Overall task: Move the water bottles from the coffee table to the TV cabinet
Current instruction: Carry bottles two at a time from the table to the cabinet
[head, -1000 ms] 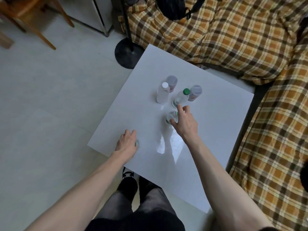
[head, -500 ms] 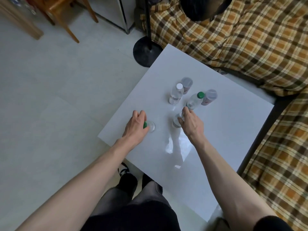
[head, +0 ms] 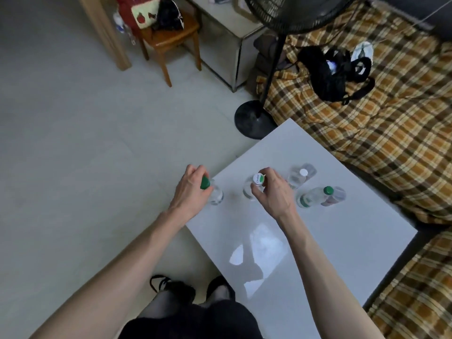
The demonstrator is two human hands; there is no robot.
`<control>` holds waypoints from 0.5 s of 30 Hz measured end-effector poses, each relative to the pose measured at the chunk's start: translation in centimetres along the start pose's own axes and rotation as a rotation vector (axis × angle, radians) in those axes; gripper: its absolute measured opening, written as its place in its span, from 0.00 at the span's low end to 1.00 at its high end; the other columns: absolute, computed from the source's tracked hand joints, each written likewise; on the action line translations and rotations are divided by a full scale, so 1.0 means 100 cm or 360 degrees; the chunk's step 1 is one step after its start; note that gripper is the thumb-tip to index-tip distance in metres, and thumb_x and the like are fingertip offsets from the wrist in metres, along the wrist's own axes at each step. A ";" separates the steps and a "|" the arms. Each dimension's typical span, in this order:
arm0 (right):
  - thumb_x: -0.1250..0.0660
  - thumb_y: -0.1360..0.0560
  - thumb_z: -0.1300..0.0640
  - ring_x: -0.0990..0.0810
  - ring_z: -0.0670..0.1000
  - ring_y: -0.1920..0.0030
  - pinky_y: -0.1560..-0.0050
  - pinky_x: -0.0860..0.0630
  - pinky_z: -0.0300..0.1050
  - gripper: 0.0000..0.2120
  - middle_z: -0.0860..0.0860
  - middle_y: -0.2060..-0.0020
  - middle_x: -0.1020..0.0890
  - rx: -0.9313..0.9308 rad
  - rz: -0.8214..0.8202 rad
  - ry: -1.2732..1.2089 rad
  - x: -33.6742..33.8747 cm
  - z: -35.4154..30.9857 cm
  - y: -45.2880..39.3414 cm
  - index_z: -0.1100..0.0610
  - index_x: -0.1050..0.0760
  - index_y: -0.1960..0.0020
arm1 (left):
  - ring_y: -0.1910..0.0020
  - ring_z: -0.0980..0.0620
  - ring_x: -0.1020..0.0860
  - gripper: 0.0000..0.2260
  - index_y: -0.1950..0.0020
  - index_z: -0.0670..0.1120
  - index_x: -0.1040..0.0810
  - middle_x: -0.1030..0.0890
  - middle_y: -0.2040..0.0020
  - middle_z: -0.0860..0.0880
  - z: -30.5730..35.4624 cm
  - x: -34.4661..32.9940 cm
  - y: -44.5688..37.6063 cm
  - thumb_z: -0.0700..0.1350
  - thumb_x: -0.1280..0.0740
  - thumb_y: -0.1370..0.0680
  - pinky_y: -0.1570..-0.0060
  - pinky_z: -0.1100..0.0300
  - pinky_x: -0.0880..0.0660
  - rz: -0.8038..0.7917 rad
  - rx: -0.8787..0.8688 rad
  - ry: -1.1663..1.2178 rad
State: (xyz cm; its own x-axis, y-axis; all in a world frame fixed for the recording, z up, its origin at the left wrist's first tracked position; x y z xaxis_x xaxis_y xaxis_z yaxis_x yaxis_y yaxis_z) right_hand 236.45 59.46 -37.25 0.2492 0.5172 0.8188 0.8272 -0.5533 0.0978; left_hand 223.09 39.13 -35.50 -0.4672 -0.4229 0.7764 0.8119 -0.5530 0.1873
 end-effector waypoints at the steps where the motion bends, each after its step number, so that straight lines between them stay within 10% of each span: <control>1: 0.32 0.24 0.48 0.24 0.51 0.60 0.64 0.35 0.45 0.11 0.44 0.56 0.25 0.0040 -0.0001 -0.0014 -0.003 -0.021 -0.003 0.51 0.29 0.47 | 0.51 0.42 0.22 0.10 0.47 0.45 0.25 0.27 0.46 0.46 -0.010 0.016 0.004 0.44 0.27 0.24 0.52 0.51 0.25 0.0072 0.0011 0.0036; 15: 0.29 0.22 0.45 0.21 0.50 0.60 0.60 0.23 0.51 0.13 0.46 0.57 0.22 0.0819 -0.0210 -0.0135 -0.100 -0.368 -0.006 0.52 0.27 0.47 | 0.62 0.55 0.24 0.08 0.46 0.47 0.20 0.26 0.50 0.51 -0.224 0.246 0.119 0.44 0.27 0.23 0.59 0.72 0.32 0.0724 0.0370 0.0217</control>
State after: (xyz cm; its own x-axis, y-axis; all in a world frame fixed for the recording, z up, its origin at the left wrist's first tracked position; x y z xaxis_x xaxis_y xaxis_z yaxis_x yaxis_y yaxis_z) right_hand 214.93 30.57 -24.69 0.1484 0.6237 0.7675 0.9889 -0.0993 -0.1105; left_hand 213.35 6.06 -27.67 -0.0780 -0.6811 0.7280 0.9922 -0.1245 -0.0102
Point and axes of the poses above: each hand's wrist, its own y-axis away from the middle knuckle, its own x-axis out of the back of the hand, z = x × y, the point moved 5 cm from there along -y, towards the middle knuckle
